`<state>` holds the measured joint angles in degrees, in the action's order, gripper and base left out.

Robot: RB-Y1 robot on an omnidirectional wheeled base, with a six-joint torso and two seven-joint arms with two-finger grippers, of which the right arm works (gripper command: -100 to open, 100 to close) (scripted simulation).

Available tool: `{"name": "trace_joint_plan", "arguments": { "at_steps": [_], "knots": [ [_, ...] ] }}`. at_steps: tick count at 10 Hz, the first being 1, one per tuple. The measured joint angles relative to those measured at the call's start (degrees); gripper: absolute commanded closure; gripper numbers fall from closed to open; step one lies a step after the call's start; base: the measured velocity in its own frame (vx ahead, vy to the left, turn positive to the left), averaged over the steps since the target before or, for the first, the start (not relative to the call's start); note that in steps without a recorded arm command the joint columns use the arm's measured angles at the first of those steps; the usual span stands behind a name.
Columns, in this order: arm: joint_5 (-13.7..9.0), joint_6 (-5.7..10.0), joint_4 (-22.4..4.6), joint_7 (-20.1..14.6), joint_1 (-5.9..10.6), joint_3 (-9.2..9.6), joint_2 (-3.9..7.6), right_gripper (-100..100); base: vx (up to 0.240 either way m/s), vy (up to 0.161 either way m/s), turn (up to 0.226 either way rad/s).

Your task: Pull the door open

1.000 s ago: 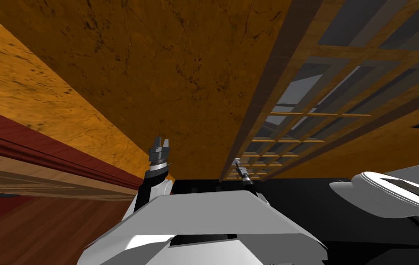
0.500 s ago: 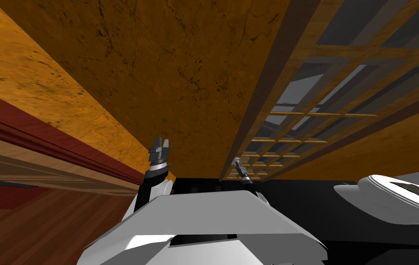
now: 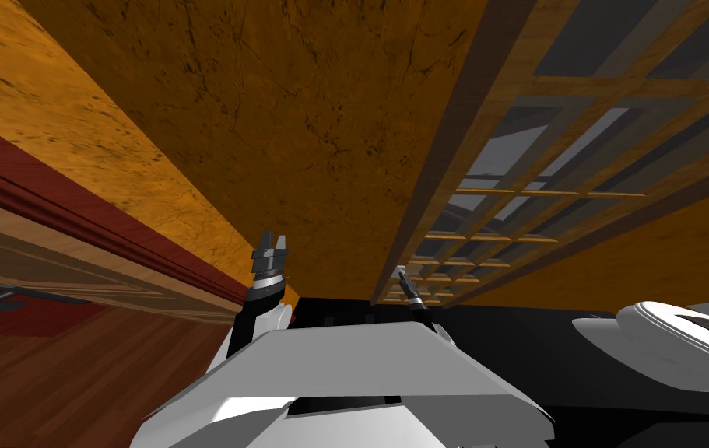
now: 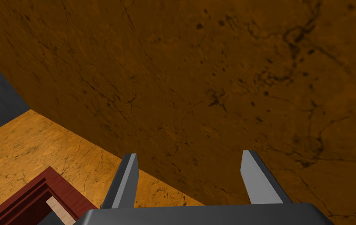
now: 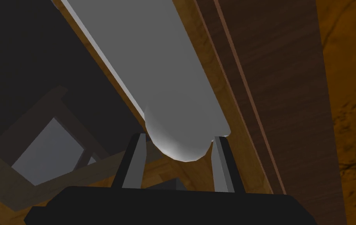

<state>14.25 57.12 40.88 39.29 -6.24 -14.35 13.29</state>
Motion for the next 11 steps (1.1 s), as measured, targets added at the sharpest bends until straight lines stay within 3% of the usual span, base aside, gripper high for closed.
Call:
{"name": "trace_joint_plan", "arguments": {
  "at_steps": [4,5,11],
  "knots": [
    [-1.97,-0.19,-0.27,-5.65,0.14,1.13,0.14,100,-0.045,-0.011,0.050],
    [-2.49,-0.42,0.14,-7.24,0.08,1.63,0.00,-100,-0.024,0.014,-0.038],
    [-0.09,1.94,0.62,-0.61,-2.52,0.14,0.63,-100,-0.005,0.029,-0.047]
  ]
}}
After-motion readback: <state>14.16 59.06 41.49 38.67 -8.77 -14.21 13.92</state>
